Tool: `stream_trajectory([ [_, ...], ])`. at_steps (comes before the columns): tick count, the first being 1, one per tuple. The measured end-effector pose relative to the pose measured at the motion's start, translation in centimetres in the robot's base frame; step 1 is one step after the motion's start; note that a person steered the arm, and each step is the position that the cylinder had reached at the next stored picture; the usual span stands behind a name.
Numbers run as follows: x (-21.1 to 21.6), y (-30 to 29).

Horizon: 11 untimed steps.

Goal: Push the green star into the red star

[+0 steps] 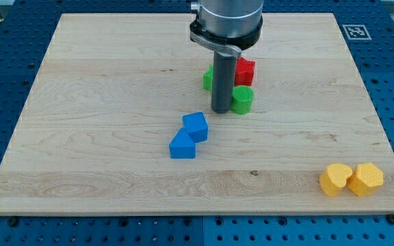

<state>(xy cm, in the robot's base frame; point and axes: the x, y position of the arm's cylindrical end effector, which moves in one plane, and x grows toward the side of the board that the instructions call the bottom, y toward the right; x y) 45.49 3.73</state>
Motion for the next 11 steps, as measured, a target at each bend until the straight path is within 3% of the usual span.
stream_trajectory([
  [4,-5.3,0.2],
  [6,-4.1,-0.4],
  [7,-2.5,-4.4],
  [9,-8.3,-7.5],
  [11,-9.3,-5.2],
])
